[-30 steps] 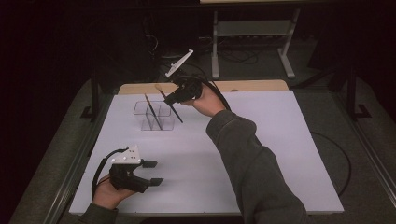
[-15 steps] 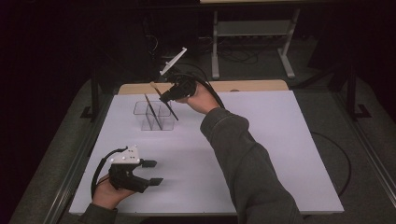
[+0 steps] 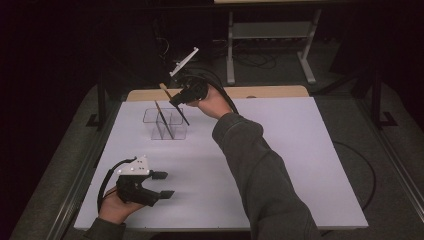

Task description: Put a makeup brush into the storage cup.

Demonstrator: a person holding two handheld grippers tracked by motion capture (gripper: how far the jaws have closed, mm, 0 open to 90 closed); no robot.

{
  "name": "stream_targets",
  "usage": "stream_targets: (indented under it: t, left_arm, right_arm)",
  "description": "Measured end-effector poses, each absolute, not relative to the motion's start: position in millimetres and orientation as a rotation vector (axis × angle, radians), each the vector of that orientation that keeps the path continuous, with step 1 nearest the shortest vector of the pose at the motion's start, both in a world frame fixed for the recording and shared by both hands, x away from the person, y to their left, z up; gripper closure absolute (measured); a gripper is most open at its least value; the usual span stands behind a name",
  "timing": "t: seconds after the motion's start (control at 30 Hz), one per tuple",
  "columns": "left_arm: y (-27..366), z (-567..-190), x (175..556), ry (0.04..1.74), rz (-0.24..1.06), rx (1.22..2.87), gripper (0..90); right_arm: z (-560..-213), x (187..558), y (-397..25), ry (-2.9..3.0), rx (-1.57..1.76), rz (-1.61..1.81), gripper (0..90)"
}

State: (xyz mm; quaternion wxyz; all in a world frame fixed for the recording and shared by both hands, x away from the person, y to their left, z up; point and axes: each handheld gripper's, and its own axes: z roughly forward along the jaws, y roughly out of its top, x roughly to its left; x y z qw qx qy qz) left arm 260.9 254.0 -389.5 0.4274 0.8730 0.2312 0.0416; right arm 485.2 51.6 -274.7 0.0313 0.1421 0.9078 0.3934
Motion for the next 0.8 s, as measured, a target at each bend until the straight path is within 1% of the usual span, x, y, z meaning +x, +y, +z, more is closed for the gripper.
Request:
stream_targets:
  t: [0.53,0.8]
  left_arm:
    - [254,-390,261,0.576,0.102,2.178,32.3]
    - [257,-390,262,0.577,0.104,2.175,32.3]
  right_arm:
    - [-265,495,61,2.769,0.455,1.208,82.7]
    - [-267,501,72,2.766,0.448,1.205,82.7]
